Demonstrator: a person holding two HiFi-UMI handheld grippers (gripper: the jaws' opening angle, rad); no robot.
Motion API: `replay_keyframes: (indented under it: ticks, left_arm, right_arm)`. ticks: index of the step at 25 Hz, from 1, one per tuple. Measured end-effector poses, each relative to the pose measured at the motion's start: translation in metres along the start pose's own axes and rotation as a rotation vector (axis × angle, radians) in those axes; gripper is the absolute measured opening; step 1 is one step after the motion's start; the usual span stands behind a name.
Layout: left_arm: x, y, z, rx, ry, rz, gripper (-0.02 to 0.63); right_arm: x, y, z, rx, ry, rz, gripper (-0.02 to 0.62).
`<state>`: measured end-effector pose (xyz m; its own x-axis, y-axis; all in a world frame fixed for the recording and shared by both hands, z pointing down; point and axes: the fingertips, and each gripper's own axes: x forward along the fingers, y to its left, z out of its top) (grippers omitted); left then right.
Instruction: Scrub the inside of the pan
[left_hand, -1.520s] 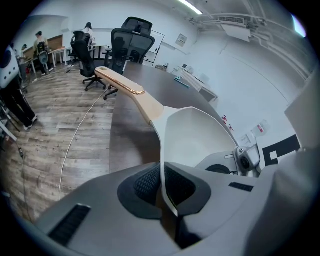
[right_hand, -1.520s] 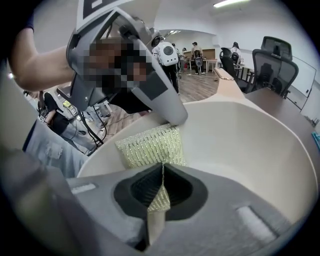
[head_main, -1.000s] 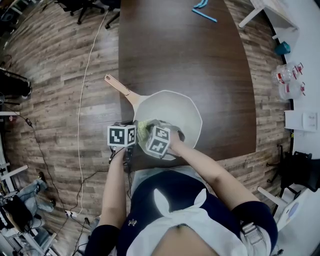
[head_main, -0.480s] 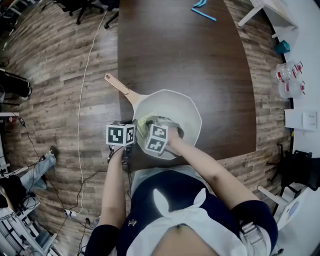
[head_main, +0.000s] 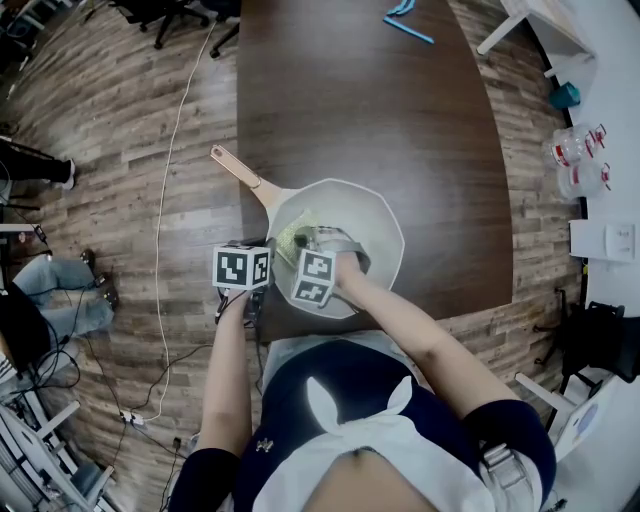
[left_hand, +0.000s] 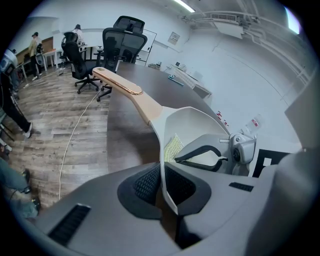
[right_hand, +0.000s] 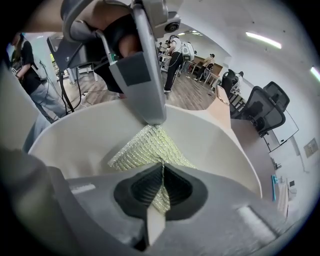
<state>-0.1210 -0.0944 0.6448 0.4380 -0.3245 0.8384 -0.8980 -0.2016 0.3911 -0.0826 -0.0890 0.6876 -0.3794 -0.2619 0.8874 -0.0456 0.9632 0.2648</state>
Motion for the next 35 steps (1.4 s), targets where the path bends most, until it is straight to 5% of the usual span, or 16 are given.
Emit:
replay_keyframes:
  ticks: [35]
  left_arm:
    - [-0.001, -0.006, -0.005, -0.013, -0.004, -0.001, 0.017]
  right_arm:
    - [-0.011, -0.077, -0.026, 0.064, 0.063, -0.206, 0.008]
